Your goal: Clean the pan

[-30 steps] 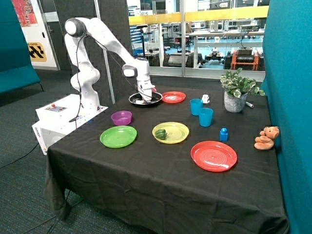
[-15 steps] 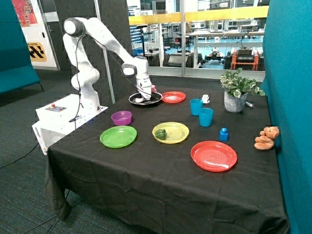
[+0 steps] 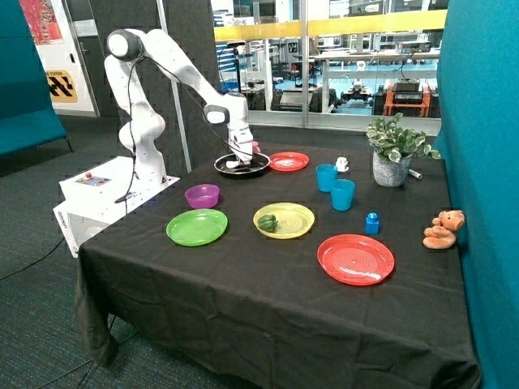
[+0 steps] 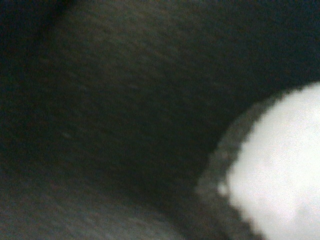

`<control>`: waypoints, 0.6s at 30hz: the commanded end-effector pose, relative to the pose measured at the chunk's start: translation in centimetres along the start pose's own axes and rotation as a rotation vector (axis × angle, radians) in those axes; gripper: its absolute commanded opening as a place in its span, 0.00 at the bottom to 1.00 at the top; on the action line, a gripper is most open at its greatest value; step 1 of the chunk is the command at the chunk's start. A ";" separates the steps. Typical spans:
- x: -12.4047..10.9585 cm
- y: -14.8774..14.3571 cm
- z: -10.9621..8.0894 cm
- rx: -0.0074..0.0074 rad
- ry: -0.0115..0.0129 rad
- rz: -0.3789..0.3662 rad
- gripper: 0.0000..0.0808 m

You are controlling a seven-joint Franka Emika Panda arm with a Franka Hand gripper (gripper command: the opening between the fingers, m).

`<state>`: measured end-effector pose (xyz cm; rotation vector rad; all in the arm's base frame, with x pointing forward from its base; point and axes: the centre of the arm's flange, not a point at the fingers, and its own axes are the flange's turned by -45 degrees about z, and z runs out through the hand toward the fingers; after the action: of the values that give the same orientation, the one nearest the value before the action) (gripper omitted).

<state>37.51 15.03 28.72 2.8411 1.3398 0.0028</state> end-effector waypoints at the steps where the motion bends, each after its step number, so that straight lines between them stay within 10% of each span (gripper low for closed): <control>1: 2.0 -2.0 0.1 0.0011 -0.0014 -0.030 0.00; 18: 5.6 1.8 -0.9 0.0011 -0.0015 0.033 0.00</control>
<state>40.43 18.53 29.20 2.8501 1.3405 0.0118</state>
